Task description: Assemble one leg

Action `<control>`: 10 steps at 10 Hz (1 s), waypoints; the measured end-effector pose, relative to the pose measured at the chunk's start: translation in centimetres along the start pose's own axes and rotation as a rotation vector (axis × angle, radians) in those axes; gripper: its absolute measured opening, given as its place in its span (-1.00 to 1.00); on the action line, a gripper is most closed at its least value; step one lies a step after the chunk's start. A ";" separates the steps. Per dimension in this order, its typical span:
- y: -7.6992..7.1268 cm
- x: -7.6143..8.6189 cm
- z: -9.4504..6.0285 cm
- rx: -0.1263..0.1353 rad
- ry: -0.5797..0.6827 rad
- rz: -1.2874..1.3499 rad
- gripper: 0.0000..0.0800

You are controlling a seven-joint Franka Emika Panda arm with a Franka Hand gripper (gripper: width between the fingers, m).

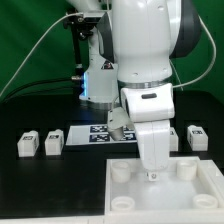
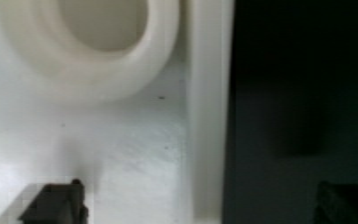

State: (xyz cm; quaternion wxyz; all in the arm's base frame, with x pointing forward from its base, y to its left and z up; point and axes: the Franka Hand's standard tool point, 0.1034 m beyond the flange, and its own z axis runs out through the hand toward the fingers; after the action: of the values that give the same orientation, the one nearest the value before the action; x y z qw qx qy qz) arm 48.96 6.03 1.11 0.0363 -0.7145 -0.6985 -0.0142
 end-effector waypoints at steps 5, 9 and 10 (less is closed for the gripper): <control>0.0 0.9 -1.8 -0.024 -0.002 0.126 0.62; -2.4 6.6 -6.4 -0.037 0.000 0.589 0.62; -2.8 8.3 -6.7 -0.036 0.005 0.702 0.62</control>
Offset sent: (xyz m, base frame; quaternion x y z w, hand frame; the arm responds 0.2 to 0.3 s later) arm 0.0000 0.0000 0.0000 0.0000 0.0000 0.0000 1.0000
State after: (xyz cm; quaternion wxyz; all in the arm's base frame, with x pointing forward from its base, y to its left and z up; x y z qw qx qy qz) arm 46.57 13.87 8.42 0.0280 -0.9117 -0.4097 -0.0148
